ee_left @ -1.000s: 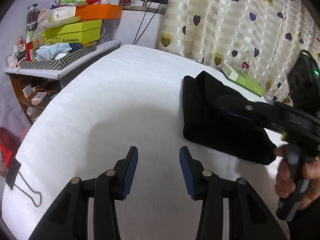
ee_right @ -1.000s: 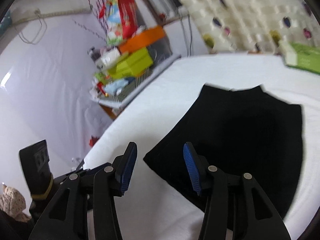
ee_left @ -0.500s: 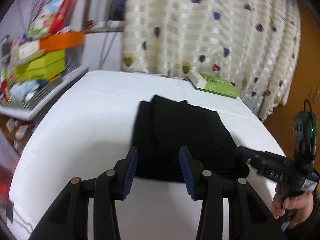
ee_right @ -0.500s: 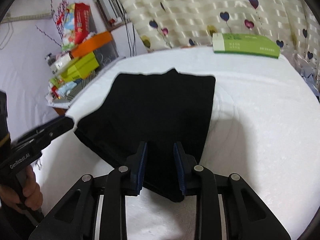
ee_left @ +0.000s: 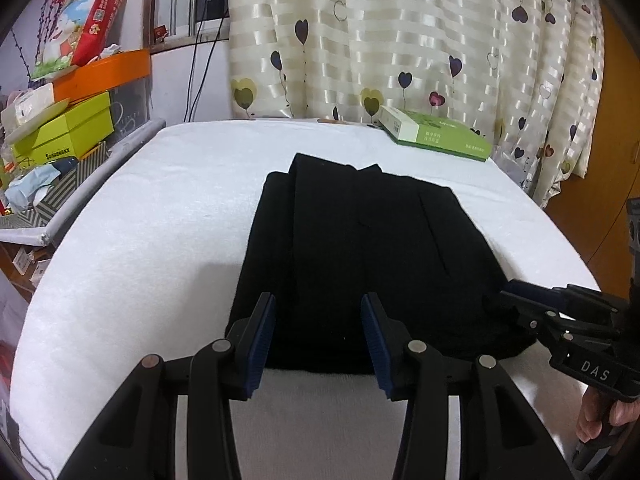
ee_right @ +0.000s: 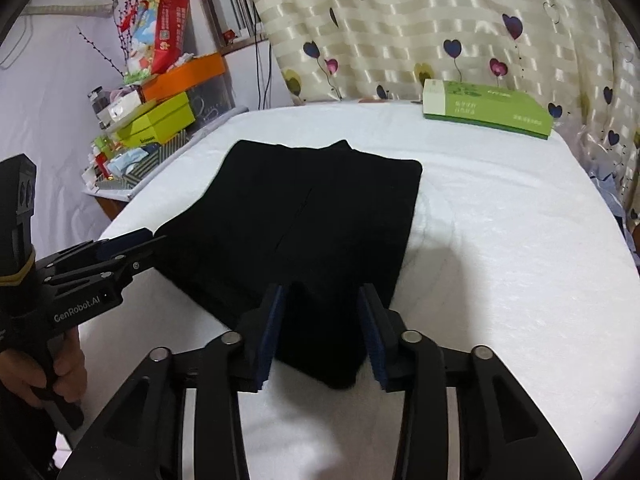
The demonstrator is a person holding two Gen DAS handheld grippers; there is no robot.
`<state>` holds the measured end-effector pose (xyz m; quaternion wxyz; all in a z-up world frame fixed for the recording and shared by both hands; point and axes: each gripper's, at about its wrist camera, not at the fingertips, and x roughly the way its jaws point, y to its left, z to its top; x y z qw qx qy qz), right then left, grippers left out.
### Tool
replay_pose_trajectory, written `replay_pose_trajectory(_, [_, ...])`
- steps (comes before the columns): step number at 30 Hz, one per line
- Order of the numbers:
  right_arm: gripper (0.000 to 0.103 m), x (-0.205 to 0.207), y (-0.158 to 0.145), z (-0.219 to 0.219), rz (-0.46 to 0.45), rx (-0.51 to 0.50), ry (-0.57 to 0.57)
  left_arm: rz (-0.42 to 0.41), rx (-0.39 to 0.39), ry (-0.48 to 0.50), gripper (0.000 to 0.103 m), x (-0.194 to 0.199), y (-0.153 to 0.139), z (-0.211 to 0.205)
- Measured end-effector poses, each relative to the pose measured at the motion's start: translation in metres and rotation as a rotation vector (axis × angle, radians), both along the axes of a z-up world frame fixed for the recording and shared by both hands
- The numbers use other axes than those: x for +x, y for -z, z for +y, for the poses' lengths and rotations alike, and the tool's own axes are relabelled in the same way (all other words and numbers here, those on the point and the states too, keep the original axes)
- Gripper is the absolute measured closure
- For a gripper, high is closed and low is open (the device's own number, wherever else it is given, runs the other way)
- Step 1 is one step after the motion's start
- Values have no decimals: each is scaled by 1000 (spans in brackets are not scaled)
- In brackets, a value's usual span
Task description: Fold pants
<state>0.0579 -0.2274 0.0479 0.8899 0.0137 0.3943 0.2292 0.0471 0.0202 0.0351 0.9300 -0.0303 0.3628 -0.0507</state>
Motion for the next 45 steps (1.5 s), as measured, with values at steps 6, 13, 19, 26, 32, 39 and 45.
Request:
replay_pose_trajectory(6, [61, -22, -3, -5, 0, -22, 4, -8, 2, -23, 56, -24, -5, 5])
replay_pose_trajectory(13, [59, -39, 5, -2, 12, -64, -14, 22, 31, -27, 56, -46, 3, -4])
replay_pose_trajectory(19, [58, -42, 13, 4, 17, -94, -32, 45, 56, -9, 56, -52, 11, -13])
replay_pose_trajectory(26, [57, -36, 16, 5, 28, -84, -39, 73, 71, -15, 56, -45, 20, -15])
replay_pose_trajectory(32, [57, -20, 10, -5, 47, 7, -17, 60, 51, -17, 56, -41, 17, -11])
replay_pose_trajectory(39, [52, 27, 8, -16, 97, 119, 8, -10, -13, -25, 55, -15, -12, 13])
replay_pose_trajectory(45, [51, 60, 24, -19, 170, 156, 39, 15, -56, 17, 49, 29, -14, 24])
